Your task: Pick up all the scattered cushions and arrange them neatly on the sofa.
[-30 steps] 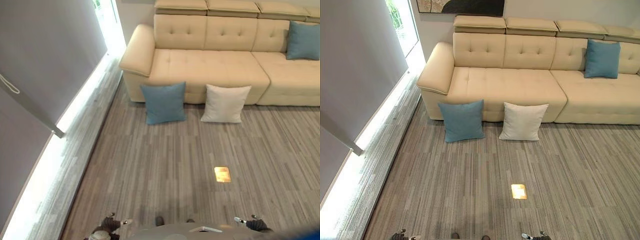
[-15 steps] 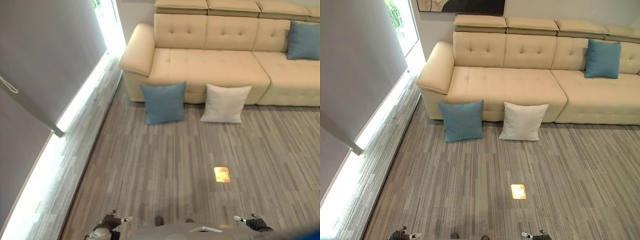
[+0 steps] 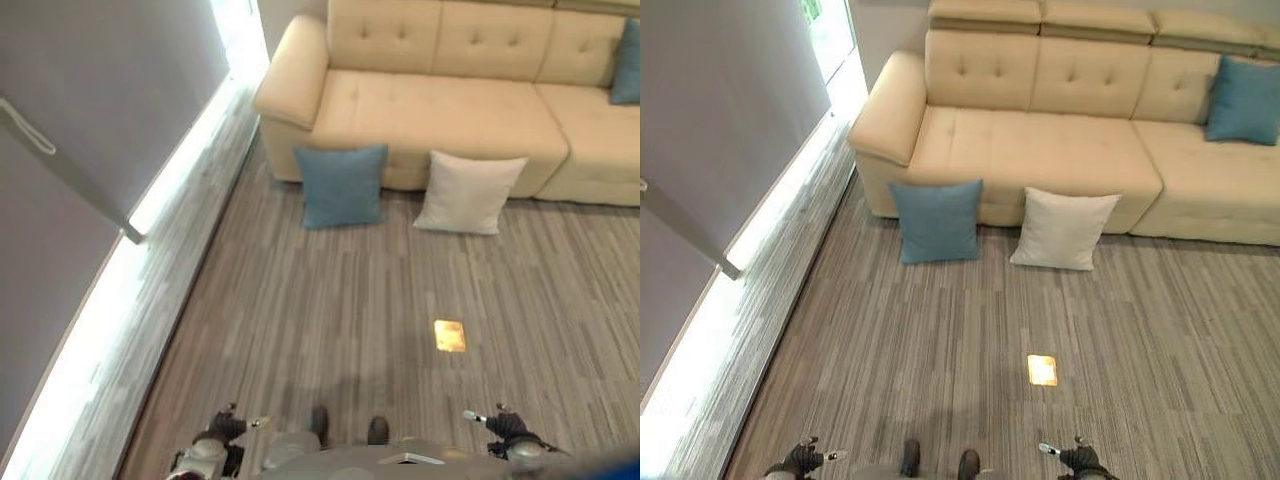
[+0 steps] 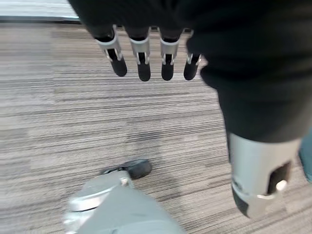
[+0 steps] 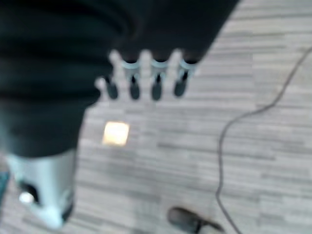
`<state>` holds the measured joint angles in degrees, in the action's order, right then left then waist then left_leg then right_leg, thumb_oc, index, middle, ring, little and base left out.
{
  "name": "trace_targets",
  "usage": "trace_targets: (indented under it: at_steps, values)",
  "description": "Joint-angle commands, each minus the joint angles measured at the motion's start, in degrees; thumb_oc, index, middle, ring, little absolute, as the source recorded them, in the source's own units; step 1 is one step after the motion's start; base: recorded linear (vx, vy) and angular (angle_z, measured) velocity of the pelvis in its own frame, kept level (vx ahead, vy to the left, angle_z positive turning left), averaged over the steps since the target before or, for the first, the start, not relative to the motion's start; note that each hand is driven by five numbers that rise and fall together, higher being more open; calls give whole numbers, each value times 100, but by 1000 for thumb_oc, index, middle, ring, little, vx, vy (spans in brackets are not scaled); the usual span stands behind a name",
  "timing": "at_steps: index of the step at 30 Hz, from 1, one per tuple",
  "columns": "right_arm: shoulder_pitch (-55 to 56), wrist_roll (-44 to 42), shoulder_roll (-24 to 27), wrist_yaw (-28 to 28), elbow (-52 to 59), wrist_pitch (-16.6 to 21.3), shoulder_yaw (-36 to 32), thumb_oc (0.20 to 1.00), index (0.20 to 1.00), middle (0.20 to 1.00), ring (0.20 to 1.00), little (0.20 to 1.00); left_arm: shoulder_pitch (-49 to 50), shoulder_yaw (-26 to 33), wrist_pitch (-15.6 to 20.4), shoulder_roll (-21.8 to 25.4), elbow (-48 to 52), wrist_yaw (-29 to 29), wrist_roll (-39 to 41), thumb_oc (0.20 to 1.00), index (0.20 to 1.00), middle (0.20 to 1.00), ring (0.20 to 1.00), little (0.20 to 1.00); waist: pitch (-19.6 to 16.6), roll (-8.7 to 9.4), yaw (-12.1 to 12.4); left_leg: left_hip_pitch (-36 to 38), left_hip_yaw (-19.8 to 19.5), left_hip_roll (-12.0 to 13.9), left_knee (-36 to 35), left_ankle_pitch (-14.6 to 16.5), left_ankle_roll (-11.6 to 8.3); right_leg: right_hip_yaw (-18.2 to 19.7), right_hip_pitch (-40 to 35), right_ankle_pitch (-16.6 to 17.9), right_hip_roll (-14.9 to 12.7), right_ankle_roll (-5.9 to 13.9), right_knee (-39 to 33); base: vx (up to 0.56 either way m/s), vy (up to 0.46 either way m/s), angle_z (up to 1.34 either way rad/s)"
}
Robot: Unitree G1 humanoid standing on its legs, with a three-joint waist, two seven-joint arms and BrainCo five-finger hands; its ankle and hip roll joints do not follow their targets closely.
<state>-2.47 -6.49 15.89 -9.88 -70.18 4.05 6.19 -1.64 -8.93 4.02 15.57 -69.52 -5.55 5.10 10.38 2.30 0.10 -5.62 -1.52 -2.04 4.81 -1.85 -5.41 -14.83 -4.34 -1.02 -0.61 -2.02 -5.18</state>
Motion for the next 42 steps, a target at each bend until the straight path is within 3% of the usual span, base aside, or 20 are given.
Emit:
trace_targets:
  at_steps: [1,4,8,13,15,17,18,20,24,26,27,29,31,32,33,36,38,39,40,42]
  values:
    - [22,-73,340,-154,193,107,59,1000,1000,1000,1000,1000,-148,2,74,-109,-154,-232,-13,1000,1000,1000,1000,1000,-217,154,-59,-132,1098,485,412,426,119,-87,9,-377,-324,574,294,34,21,81]
    - [-3,-74,355,-172,221,50,115,1000,1000,1000,1000,1000,-137,20,72,-82,-150,-249,-39,1000,1000,1000,1000,1000,-239,192,-29,-516,1382,547,597,443,108,-123,8,-487,-354,586,317,128,41,85]
    - [-19,55,260,-154,247,24,192,1000,1000,1000,1000,1000,-9,166,28,-60,-249,-251,-62,1000,1000,1000,1000,1000,-315,194,11,-221,1353,434,268,451,272,-55,-50,-538,-339,629,426,206,114,-19]
    - [-77,141,206,-107,255,-18,230,1000,1000,1000,1000,1000,24,253,18,8,-255,-235,-58,1000,1000,1000,1000,1000,-369,230,133,48,1439,290,114,657,480,124,-61,-589,-514,761,844,192,147,-24]
    - [-145,155,184,-85,306,-57,250,1000,1000,1000,1000,1000,-41,245,10,99,-213,-234,-49,1000,1000,1000,1000,1000,-277,174,89,257,1416,196,5,769,663,278,457,-232,-720,983,2014,179,193,-31]
    - [-156,146,178,-88,330,-51,264,1000,1000,1000,1000,1000,-65,221,20,124,-184,-242,-45,1000,1000,1000,1000,1000,-226,124,54,325,1390,196,-41,791,703,341,680,-146,-721,1018,2407,126,113,-12]
    - [-176,118,170,-79,349,-39,284,1000,1000,1000,1000,1000,-107,181,37,144,-158,-248,-43,1000,1000,1000,1000,1000,-141,17,-42,536,1298,189,-145,819,732,443,1107,-106,-624,992,2852,116,71,13]
    - [-189,102,169,-62,343,-41,300,1000,1000,1000,1000,1000,-117,151,49,143,-144,-248,-51,1000,1000,1000,1000,1000,-116,-40,-115,684,1236,181,-235,835,723,489,1323,-149,-490,926,2797,212,51,6]
    - [-210,116,204,-76,363,-40,343,1000,1000,1000,1000,1000,-156,83,53,112,-169,-240,-103,1000,1000,1000,1000,1000,-34,-52,-255,1134,1144,81,-406,1011,683,168,1571,-47,-428,888,1758,287,-49,6]
    - [-148,137,220,-61,383,-57,331,1000,1000,1000,1000,1000,-157,74,65,96,-203,-213,-151,1000,1000,1000,1000,1000,-52,-41,-363,1307,1009,33,-419,1112,653,263,1691,52,-354,931,1430,354,-120,8]
    - [-45,110,220,-25,355,-48,321,1000,1000,1000,1000,1000,-140,47,86,54,-231,-206,-228,1000,1000,1000,1000,1000,-99,-32,-414,1457,916,29,-396,1260,635,454,1552,31,-239,858,1295,302,-125,18]
    - [-13,109,225,-19,323,-39,311,1000,1000,1000,1000,1000,-115,50,98,32,-243,-199,-225,1000,1000,1000,1000,1000,-162,-37,-432,1455,905,49,-347,1211,577,448,1494,51,-226,809,1216,273,-146,46]
    - [30,37,258,-12,245,-6,251,1000,1000,1000,1000,1000,-132,42,111,-49,-172,-159,-123,1000,1000,1000,1000,1000,-162,-9,-407,1082,880,117,759,909,274,441,1079,55,-170,671,920,322,-263,75]
    - [22,-29,293,-16,231,4,234,1000,1000,1000,1000,1000,-158,14,119,-73,-91,-149,-32,1000,1000,1000,1000,1000,-104,89,-317,607,793,98,1491,722,194,500,851,-24,-191,552,804,223,-210,74]
    - [10,-63,298,-21,207,-5,231,1000,1000,1000,1000,1000,-173,19,110,-87,-77,-140,37,1000,1000,1000,1000,1000,-69,133,-262,381,785,108,1568,720,220,521,752,-95,-215,501,771,223,-164,50]
    - [-26,-41,315,-45,150,5,261,1000,1000,1000,1000,1000,-147,8,86,-102,-109,-142,21,1000,1000,1000,1000,1000,-42,227,-101,-69,622,42,1289,951,365,604,530,-252,-210,486,669,220,-60,-25]
    - [-52,-20,350,-66,140,20,313,1000,1000,1000,1000,1000,-128,8,64,-74,-174,-155,-17,1000,1000,1000,1000,1000,-16,233,16,-386,487,110,770,581,302,690,309,-447,-109,463,653,342,-2,-23]
    - [-65,-10,368,-77,115,19,331,1000,1000,1000,1000,1000,-122,5,76,-61,-183,-162,5,1000,1000,1000,1000,1000,-18,209,76,-644,495,258,508,215,207,716,129,-602,-56,461,660,397,82,-21]
    - [-53,-2,364,-80,111,-13,345,1000,1000,1000,1000,1000,-100,8,76,-62,-181,-180,41,1000,1000,1000,1000,1000,-22,215,130,-810,615,341,553,105,186,761,27,-697,-56,444,744,432,128,-35]
    - [-5,91,319,-32,112,-21,329,1000,1000,1000,1000,1000,-25,89,42,-72,-221,-161,30,1000,1000,1000,1000,1000,-153,160,172,-511,643,290,331,183,270,791,-103,-809,-111,528,975,451,219,-75]
